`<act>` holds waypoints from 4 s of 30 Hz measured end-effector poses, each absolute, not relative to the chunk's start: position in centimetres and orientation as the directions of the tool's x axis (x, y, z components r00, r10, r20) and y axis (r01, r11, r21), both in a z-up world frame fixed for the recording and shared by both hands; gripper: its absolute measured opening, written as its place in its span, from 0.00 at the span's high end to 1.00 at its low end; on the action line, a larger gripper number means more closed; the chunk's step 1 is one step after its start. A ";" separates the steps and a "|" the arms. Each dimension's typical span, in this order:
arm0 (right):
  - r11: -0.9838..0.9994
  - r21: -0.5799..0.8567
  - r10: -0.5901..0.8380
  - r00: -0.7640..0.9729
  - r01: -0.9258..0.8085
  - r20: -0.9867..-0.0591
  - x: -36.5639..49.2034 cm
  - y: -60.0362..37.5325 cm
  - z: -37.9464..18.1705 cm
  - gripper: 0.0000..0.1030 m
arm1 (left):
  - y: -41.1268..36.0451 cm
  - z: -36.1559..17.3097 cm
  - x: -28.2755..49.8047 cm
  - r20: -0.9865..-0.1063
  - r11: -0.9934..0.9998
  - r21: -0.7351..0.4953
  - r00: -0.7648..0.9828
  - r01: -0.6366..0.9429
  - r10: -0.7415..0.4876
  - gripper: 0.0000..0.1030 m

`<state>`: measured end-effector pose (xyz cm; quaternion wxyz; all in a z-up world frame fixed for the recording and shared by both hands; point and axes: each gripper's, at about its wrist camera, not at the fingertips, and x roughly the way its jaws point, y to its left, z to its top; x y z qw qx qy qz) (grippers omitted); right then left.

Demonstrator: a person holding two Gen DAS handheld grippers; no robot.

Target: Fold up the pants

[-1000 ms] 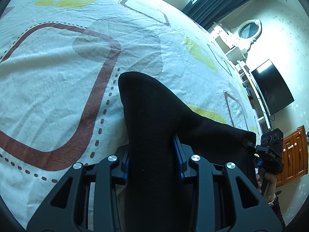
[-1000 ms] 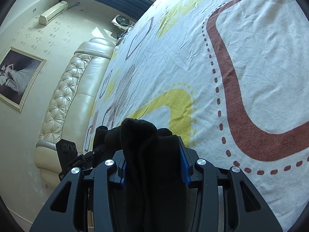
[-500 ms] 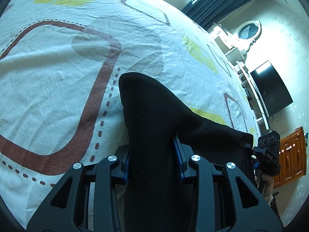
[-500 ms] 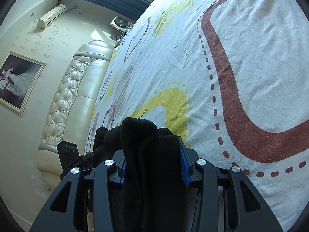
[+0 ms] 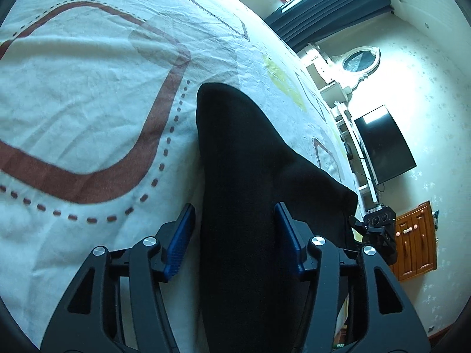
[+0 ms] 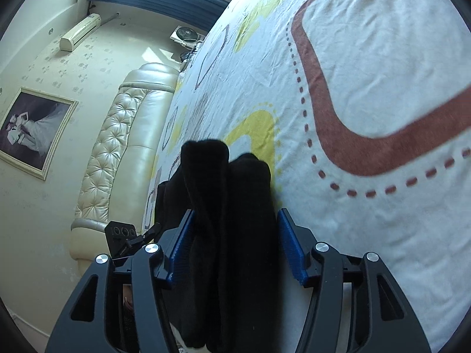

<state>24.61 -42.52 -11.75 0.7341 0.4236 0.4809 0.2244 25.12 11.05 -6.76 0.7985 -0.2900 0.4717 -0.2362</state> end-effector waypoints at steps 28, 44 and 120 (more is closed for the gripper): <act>0.548 0.833 0.740 0.420 0.077 -0.525 17.5 -39.4 -11.8 0.59 | 8.7 -7.8 16.2 -0.644 0.745 -0.662 0.449 0.076 -0.619 0.52; 0.547 0.834 0.740 0.423 0.075 -0.523 16.8 -39.9 -11.5 0.65 | 8.4 -7.5 16.0 -0.679 0.773 -0.632 0.440 0.059 -0.588 0.56; 0.459 0.878 0.789 0.393 0.133 -0.472 11.9 -41.6 -12.1 0.47 | 8.9 -7.5 15.9 -0.619 0.708 -0.695 0.399 0.120 -0.676 0.21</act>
